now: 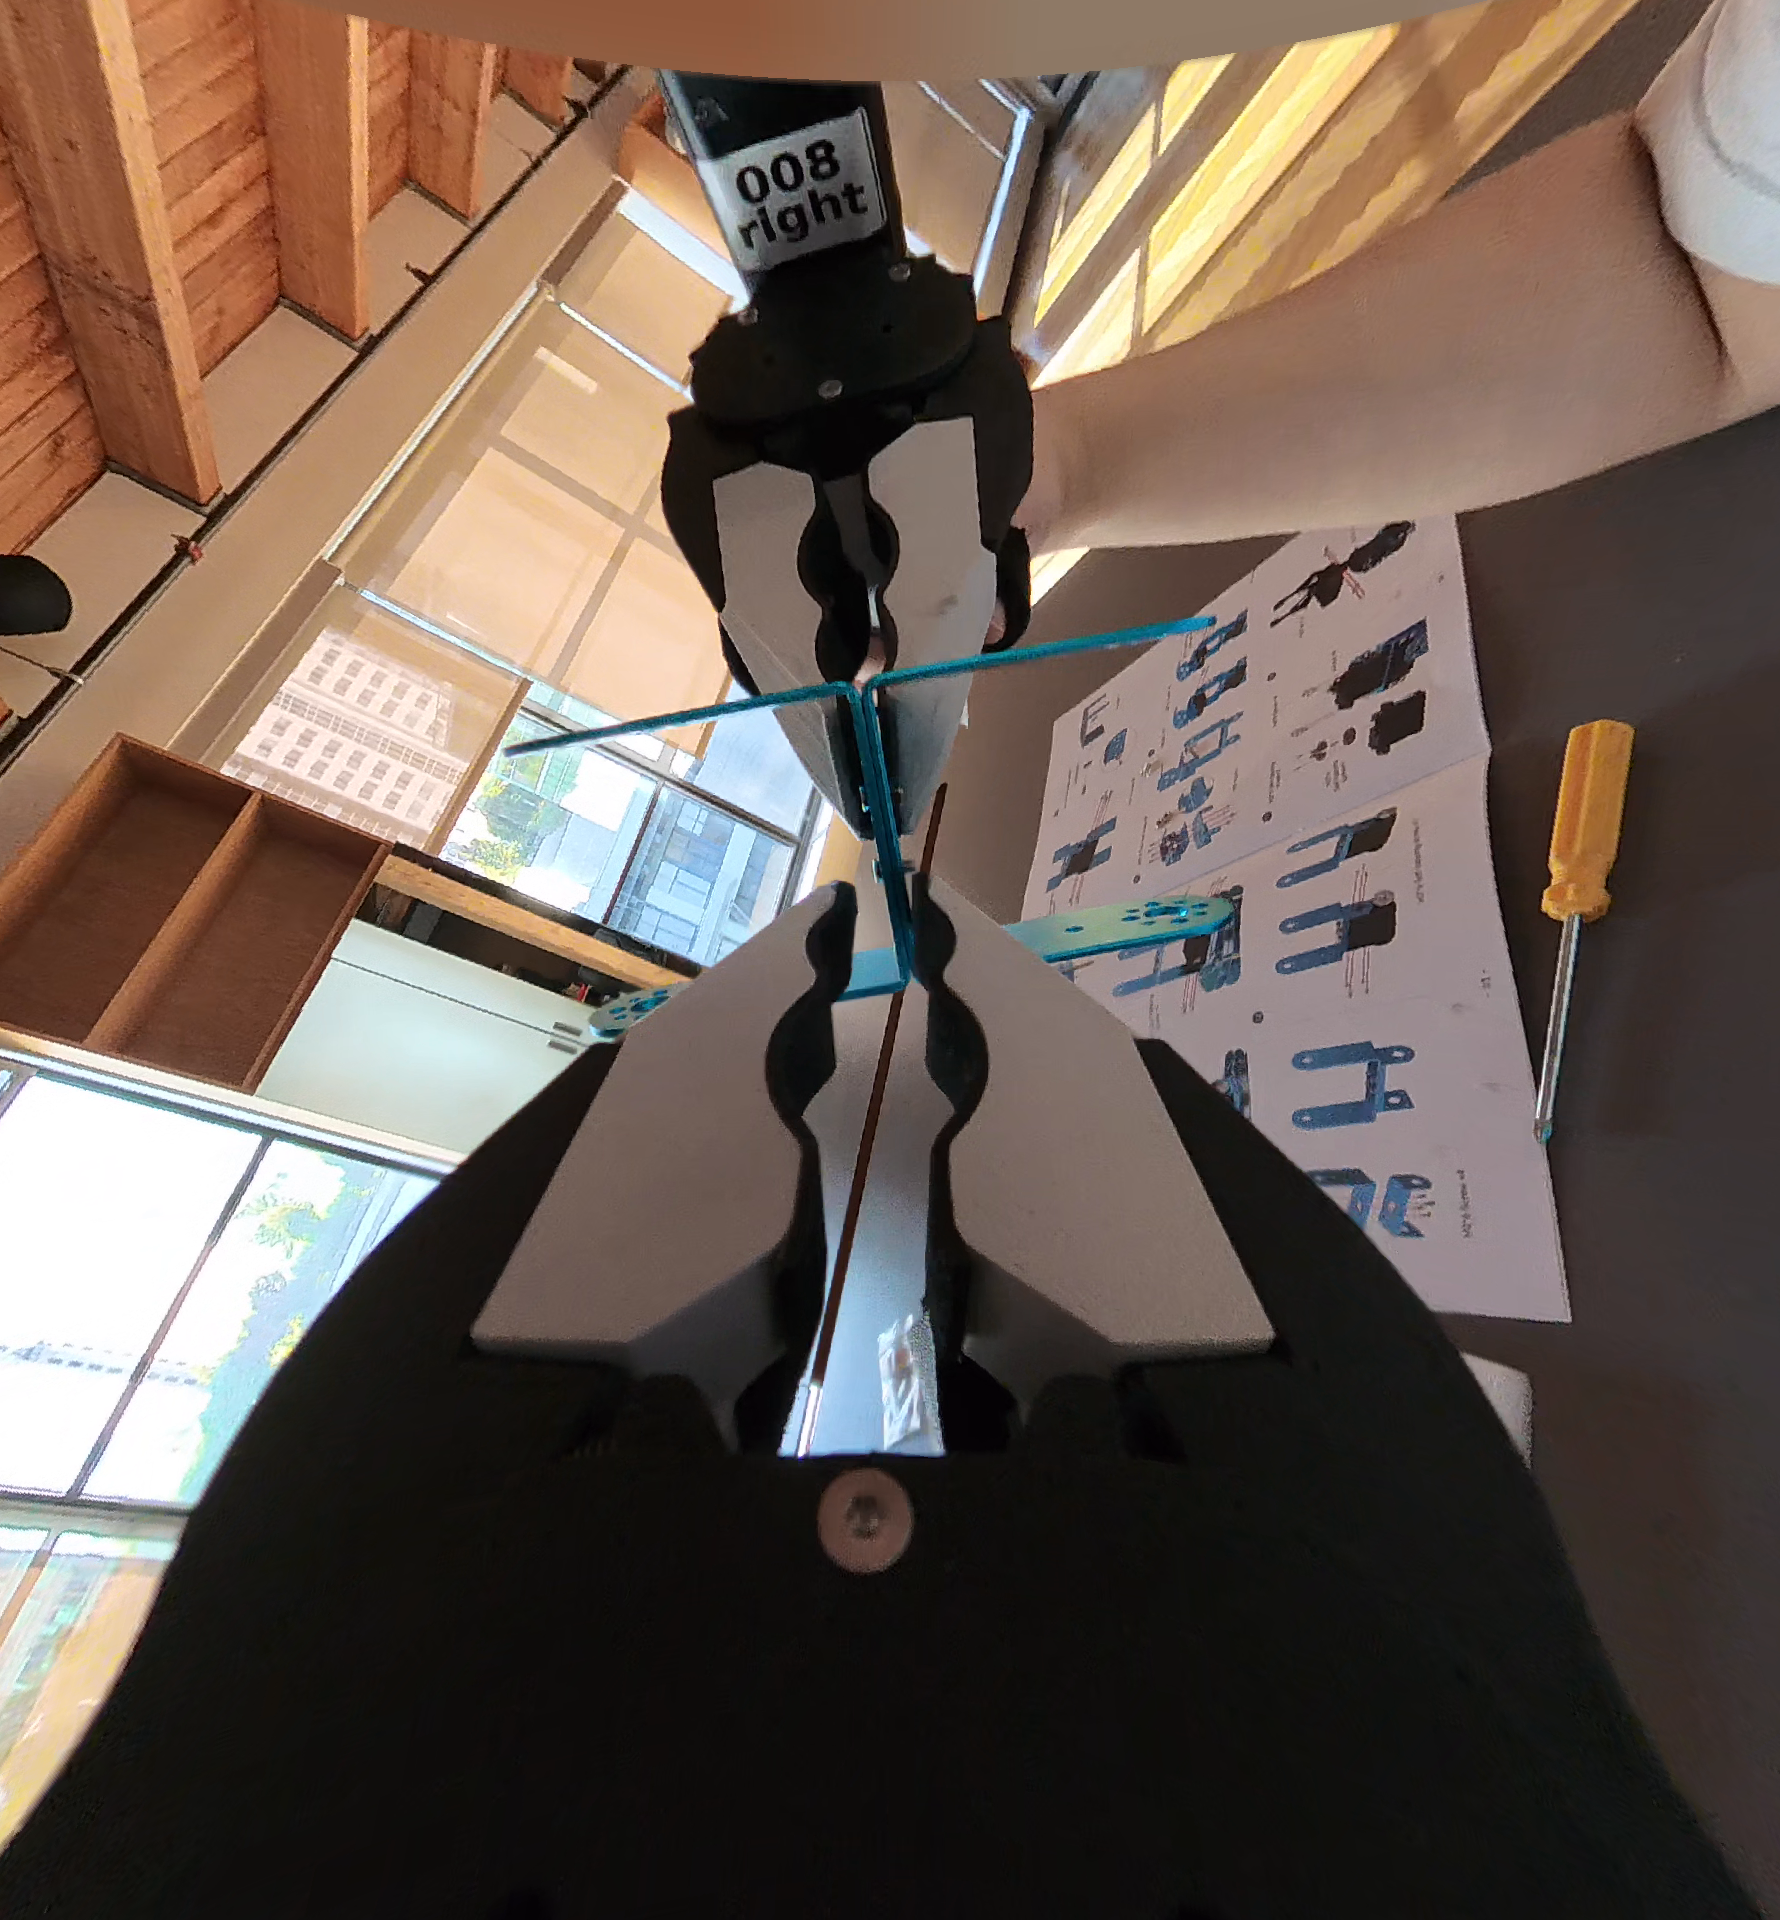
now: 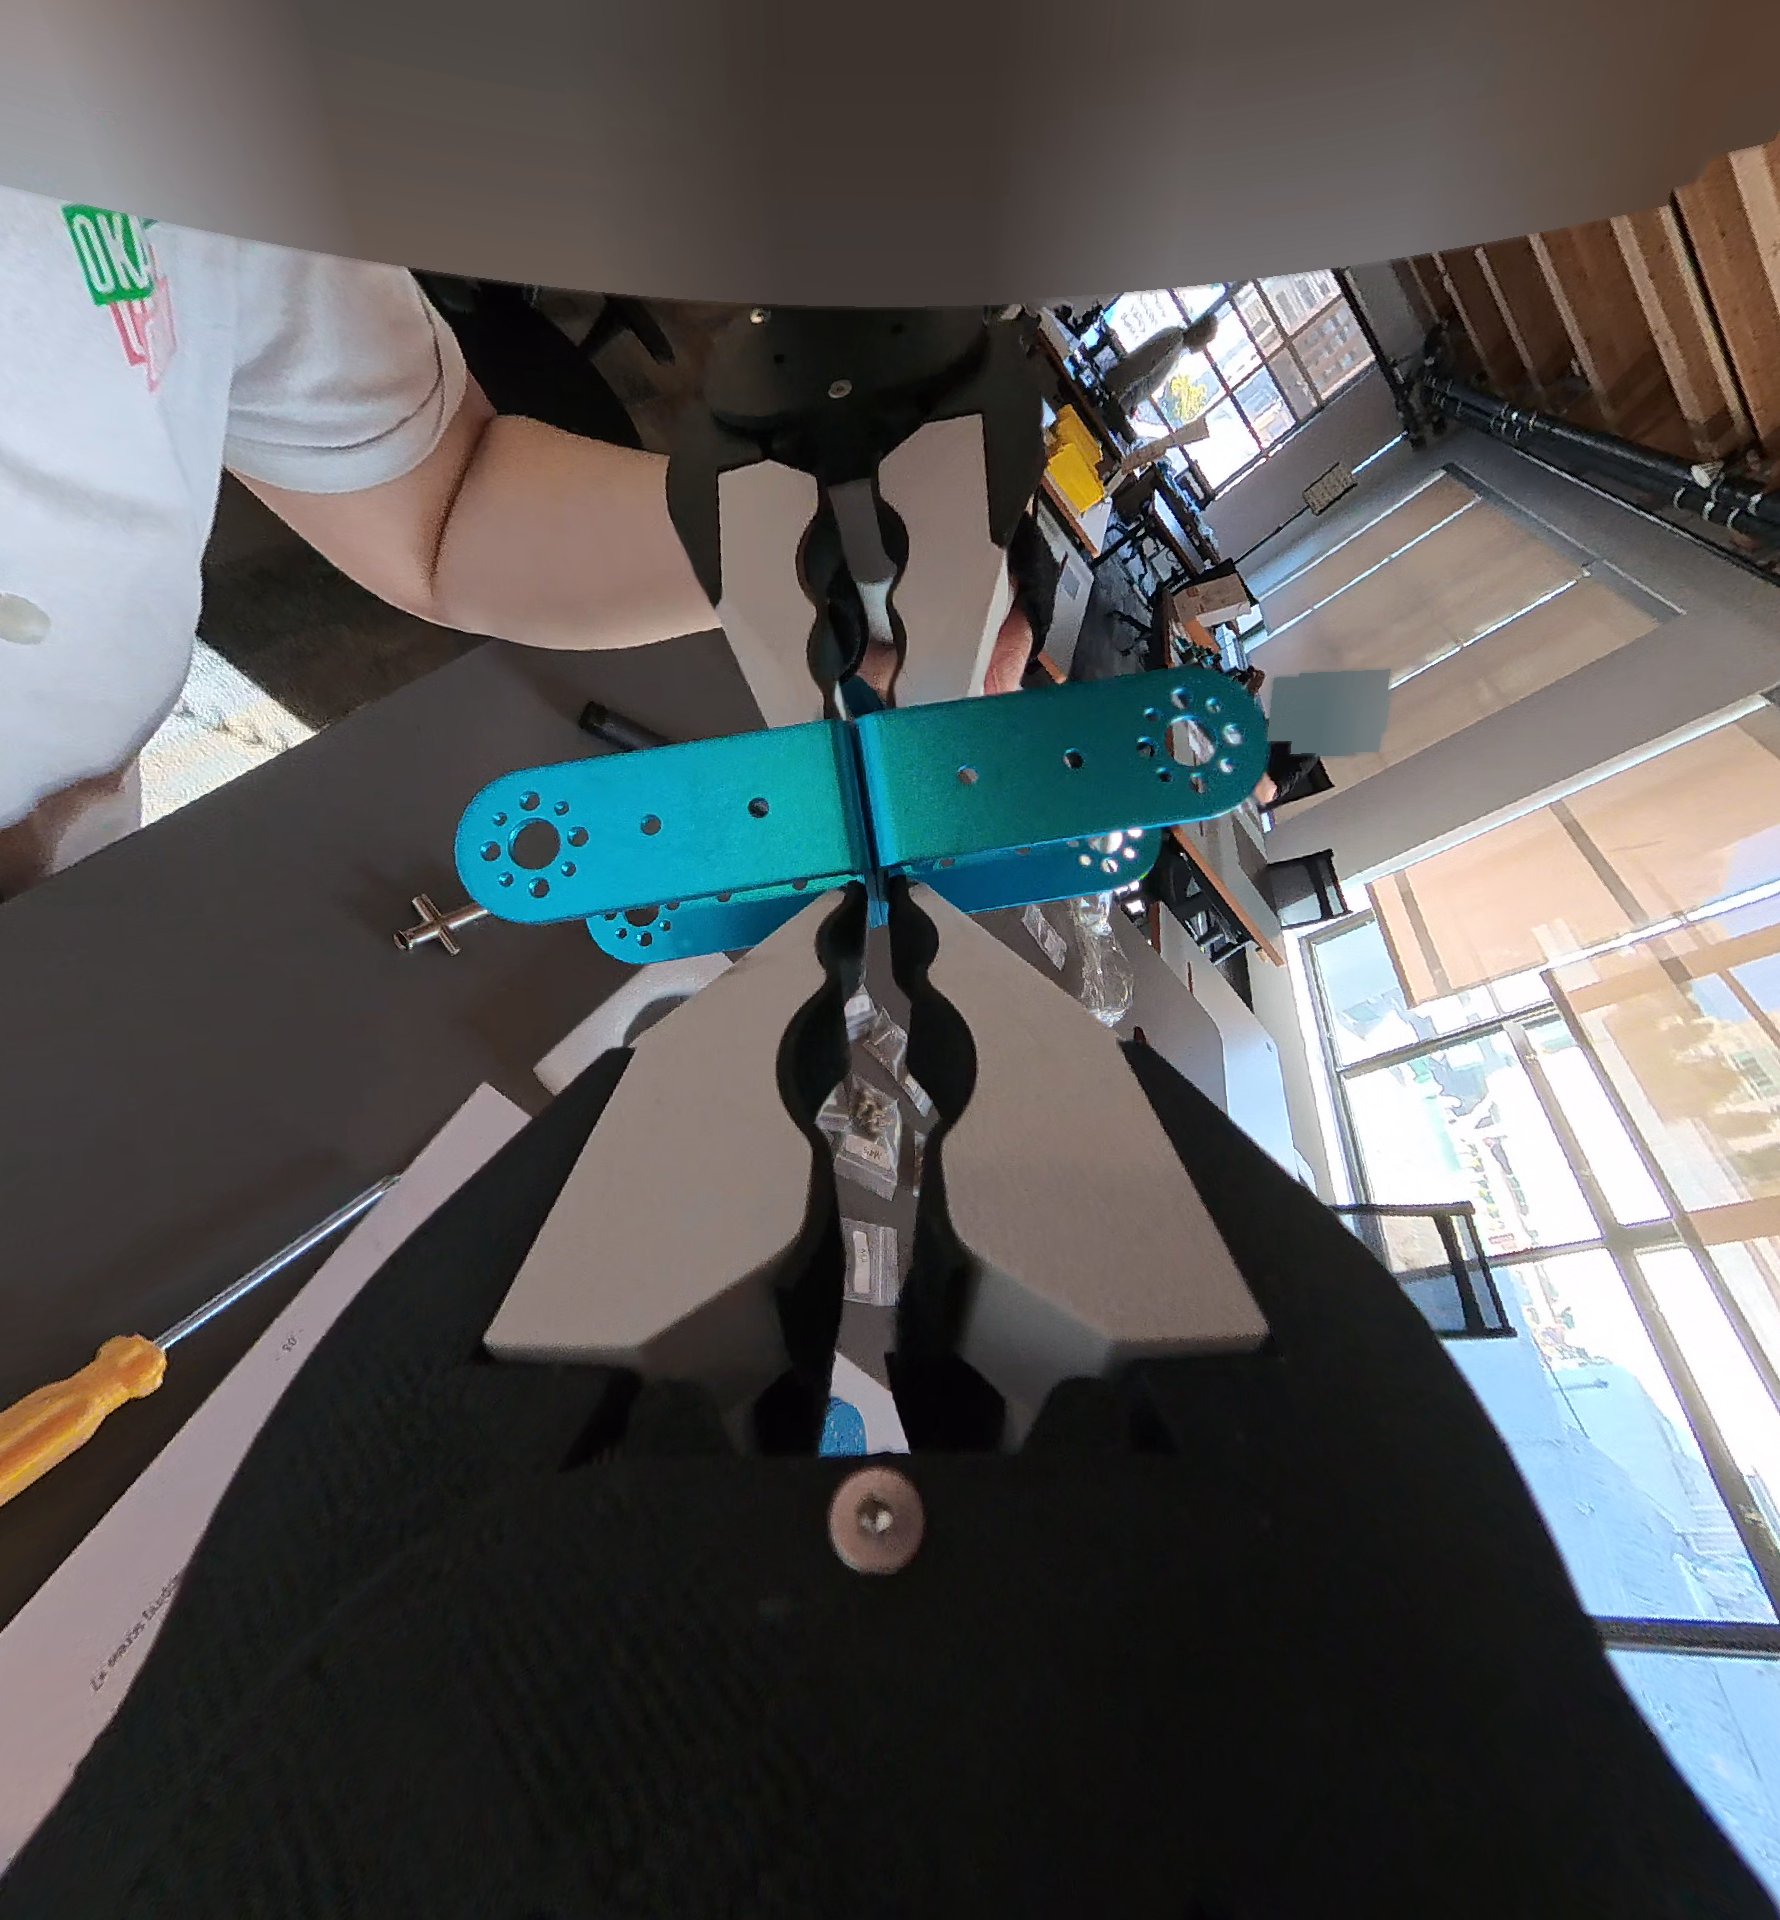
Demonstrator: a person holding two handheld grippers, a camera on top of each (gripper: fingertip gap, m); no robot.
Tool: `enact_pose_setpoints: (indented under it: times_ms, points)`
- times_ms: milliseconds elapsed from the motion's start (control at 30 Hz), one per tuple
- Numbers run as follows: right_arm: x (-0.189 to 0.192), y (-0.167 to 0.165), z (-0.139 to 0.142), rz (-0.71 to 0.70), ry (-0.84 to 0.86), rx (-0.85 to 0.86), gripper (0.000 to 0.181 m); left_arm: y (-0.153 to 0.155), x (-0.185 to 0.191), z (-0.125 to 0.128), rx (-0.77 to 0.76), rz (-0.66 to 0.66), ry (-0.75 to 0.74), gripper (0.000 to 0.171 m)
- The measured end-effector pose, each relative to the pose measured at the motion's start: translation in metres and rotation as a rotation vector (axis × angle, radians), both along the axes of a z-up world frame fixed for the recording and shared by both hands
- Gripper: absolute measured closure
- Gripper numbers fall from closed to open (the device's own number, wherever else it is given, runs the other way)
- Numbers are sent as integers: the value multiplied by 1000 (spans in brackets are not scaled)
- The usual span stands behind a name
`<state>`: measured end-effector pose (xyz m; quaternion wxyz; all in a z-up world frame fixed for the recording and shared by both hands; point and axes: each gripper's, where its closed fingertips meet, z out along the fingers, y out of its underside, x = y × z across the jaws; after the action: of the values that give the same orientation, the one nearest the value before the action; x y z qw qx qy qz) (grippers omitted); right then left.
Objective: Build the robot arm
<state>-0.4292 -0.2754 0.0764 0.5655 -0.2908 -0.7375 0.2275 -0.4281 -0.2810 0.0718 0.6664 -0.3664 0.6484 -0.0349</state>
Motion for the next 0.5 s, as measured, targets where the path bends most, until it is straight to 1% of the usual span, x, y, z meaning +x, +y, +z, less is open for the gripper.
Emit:
enact_pose_setpoints:
  times_ms: [67, 400, 467, 500]
  points:
    - [1, -1, 0, 11, 1, -7, 178, 2, 0, -3, 0, 12, 32, 162]
    - [4, -7, 0, 56, -15, -72, 178, -5, 6, -5, 60, -53, 100, 167]
    - [5, -7, -1, 62, -20, -88, 178, -5, 7, -4, 71, -49, 100, 163]
    - [6, -6, -2, 62, -26, -90, 178, -3, 7, -4, 68, -39, 98, 158]
